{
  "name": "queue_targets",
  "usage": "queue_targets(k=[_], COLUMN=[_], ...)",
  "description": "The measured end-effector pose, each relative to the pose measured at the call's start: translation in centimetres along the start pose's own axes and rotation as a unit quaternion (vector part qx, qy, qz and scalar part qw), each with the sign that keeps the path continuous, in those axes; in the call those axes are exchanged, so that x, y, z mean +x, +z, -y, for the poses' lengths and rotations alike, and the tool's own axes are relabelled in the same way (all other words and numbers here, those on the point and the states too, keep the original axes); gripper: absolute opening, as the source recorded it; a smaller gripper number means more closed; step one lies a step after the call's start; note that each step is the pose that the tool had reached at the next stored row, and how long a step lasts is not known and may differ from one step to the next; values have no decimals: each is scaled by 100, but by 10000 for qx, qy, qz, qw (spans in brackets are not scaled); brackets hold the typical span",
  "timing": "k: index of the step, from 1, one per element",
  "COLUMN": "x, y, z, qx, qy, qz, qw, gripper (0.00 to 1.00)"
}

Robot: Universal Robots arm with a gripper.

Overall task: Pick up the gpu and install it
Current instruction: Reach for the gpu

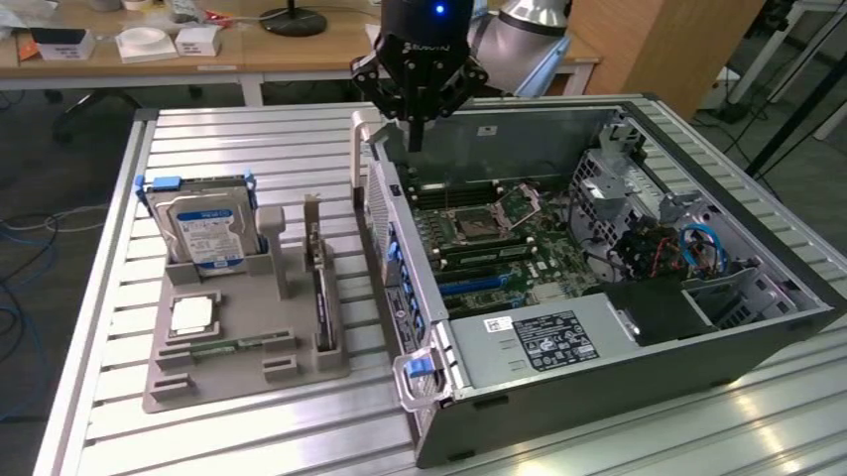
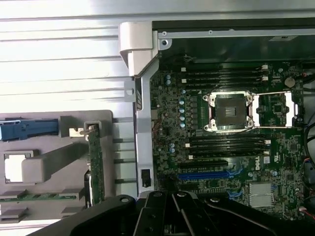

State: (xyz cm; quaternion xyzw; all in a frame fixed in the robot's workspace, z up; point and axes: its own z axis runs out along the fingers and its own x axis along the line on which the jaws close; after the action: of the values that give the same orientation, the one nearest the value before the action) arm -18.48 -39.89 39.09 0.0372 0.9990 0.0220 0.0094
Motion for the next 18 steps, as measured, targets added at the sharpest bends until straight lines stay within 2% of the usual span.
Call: queue_targets(k=[18], x=[302], y=[3], z=[23], qx=[0], qy=[0], qz=[-8], qw=[10000], gripper=[11])
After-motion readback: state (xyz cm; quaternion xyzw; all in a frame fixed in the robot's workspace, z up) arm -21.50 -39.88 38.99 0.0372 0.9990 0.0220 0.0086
